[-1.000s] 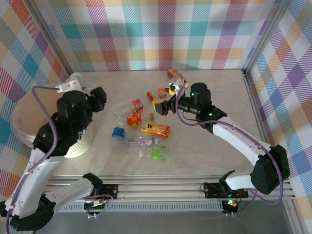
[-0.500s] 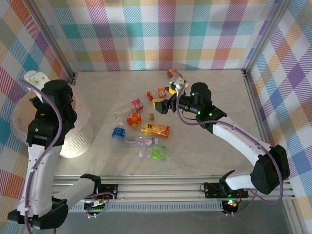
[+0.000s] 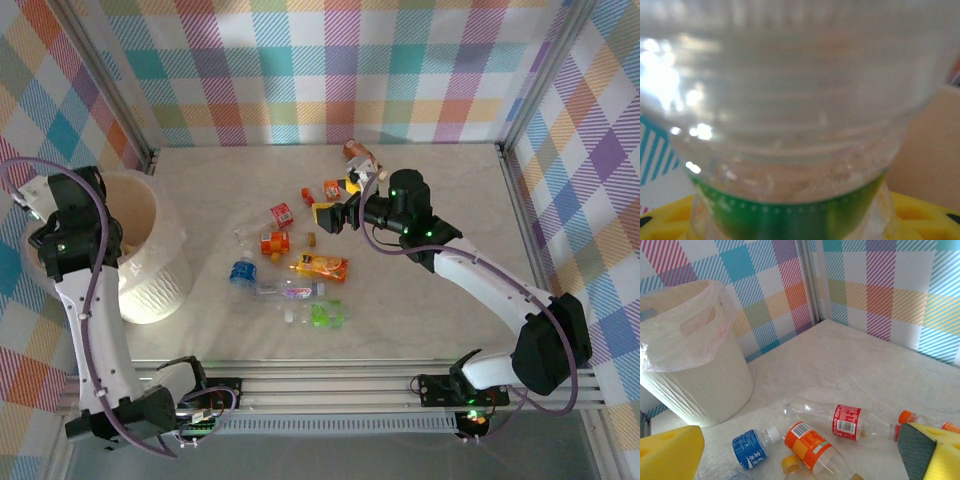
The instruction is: Put the plastic bottles in the bin
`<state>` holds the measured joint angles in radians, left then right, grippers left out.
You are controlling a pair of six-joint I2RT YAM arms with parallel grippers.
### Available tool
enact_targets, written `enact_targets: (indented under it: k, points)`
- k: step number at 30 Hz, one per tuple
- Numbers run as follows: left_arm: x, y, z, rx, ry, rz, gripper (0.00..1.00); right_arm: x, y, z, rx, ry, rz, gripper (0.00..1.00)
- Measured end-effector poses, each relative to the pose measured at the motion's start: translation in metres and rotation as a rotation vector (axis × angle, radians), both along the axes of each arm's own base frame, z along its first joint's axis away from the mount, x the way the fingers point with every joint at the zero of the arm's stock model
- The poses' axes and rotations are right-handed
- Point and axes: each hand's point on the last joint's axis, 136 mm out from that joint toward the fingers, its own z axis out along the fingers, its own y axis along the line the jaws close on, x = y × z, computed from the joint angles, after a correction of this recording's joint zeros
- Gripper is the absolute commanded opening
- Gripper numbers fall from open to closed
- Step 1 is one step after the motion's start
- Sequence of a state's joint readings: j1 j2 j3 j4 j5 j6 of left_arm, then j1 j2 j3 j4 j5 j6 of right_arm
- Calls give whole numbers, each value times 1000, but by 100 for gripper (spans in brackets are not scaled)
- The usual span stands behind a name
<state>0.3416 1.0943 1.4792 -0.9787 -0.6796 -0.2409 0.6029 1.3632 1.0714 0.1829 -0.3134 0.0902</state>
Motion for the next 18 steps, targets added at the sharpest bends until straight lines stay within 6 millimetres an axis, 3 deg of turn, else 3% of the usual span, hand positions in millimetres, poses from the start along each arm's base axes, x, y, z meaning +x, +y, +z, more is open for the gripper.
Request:
enact_targets:
  k: [4, 11, 18]
  points:
    - [8, 5, -28, -87, 51, 10, 46, 3, -1, -1, -4, 0, -15, 100]
    - [7, 2, -45, -155, 72, 43, 57, 11, -4, -9, -15, 23, -62, 100]
    - [-4, 1, -49, -175, 97, 80, 87, 26, -12, -18, -15, 56, -158, 100]
